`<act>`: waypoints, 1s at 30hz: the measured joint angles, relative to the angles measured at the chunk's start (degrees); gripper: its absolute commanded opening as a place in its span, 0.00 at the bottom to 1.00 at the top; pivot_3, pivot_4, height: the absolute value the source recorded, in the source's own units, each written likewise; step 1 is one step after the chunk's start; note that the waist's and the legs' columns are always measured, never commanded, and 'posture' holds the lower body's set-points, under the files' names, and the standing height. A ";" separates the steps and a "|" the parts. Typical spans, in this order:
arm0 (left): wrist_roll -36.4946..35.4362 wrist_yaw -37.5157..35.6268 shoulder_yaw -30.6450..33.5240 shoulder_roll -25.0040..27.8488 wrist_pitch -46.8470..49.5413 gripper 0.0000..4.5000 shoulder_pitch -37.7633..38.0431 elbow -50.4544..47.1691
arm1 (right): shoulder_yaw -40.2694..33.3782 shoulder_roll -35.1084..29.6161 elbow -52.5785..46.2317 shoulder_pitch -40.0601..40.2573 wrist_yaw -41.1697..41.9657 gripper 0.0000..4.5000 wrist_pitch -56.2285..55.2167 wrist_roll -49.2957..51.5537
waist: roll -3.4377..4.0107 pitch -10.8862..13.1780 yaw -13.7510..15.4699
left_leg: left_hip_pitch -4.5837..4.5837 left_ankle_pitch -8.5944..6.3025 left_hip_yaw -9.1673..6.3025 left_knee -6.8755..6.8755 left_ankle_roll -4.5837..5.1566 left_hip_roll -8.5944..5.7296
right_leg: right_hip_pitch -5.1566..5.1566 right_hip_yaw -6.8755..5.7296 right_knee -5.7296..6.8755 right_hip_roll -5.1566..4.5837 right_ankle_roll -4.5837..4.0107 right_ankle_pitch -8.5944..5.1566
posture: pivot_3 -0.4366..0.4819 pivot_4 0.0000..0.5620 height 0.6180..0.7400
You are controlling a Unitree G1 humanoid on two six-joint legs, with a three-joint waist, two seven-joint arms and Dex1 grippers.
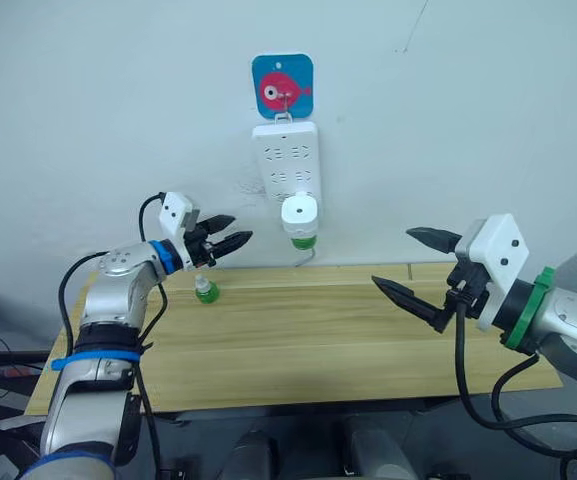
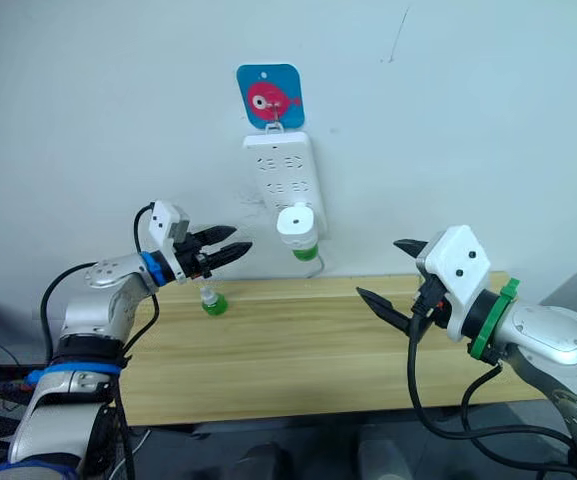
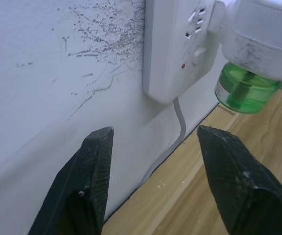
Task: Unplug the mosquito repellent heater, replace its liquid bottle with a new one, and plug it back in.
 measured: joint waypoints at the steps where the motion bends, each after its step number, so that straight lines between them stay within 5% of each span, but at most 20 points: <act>1: 0.47 -0.34 -0.28 -0.68 -1.01 0.66 -1.24 1.58 | 0.01 0.00 -0.22 0.00 -0.46 1.00 0.51 0.37 | -0.01 0.06 -0.12 | 0.00 0.00 0.01 0.00 0.01 -0.01 | 0.00 0.01 0.00 -0.01 0.01 0.00 | 0.21 0.30 1.00; 17: 5.10 -4.86 -1.48 -5.82 -10.91 0.66 -14.01 20.40 | 0.59 0.01 -2.26 0.14 -3.14 1.00 1.65 2.54 | -0.28 0.47 -2.15 | -0.01 -0.01 0.00 0.00 0.01 -0.02 | 0.00 0.00 0.03 0.02 0.35 -0.17 | 0.17 0.28 1.00; 30: 5.34 -11.23 -1.25 -6.15 -10.76 0.66 -18.37 22.86 | 0.59 0.02 -2.90 1.88 -2.95 1.00 1.38 3.16 | -0.34 0.51 -2.77 | -0.05 -0.01 -0.08 0.00 0.01 -0.03 | -0.01 -0.02 0.03 0.00 0.40 -0.19 | 0.17 0.27 1.00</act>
